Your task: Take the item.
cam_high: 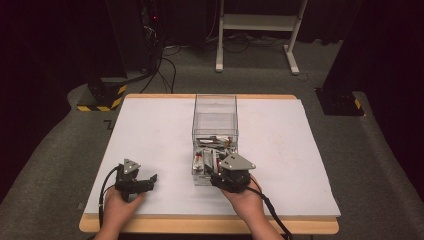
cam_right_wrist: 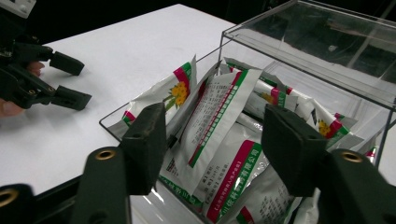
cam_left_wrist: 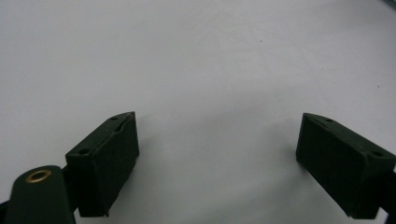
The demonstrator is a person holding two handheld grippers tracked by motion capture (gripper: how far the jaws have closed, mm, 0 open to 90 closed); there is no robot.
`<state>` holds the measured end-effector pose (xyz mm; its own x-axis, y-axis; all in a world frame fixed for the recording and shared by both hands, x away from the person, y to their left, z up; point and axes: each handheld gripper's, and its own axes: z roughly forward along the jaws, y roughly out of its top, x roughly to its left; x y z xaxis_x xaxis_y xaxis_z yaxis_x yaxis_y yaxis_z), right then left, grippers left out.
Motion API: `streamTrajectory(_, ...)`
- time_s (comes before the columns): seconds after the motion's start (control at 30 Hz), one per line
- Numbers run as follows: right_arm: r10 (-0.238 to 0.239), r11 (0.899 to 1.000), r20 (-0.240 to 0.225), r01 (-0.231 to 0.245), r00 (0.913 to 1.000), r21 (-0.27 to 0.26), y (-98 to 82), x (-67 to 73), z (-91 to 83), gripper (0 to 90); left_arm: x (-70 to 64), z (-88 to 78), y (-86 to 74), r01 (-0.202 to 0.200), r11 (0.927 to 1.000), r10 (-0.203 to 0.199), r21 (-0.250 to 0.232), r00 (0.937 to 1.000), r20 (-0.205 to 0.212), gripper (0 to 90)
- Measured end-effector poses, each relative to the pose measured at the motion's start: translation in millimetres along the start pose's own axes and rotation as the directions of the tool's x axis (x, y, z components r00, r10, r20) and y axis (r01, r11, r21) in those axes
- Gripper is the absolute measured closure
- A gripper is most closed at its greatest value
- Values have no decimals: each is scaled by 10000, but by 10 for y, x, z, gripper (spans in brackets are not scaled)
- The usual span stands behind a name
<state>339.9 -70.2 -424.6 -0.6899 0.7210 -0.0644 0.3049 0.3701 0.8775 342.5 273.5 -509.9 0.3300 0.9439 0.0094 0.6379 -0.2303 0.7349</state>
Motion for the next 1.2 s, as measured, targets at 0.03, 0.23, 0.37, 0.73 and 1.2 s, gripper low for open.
streamTrajectory(0.03,13,10000,-40,-13,10000,17,-3,3,3,480,0,0,0,5,10000,-5,-4,10000,1,133)
streamTrajectory(0.23,134,9997,-238,-129,9996,200,-45,11,39,579,0,0,0,11,10000,-11,9,10000,13,133)
streamTrajectory(0.37,160,9997,-171,-157,9997,168,-73,23,53,641,1,-2,0,-11,10000,11,33,10000,20,133)
streamTrajectory(0.73,531,9983,-254,-537,9983,-224,-120,5,20,764,-2,0,-2,-10,10000,10,-22,10000,-20,133)
streamTrajectory(1.2,609,9975,-469,-625,9970,-317,-150,-10,11,845,-3,0,-2,-12,10000,12,-25,10000,-25,133)
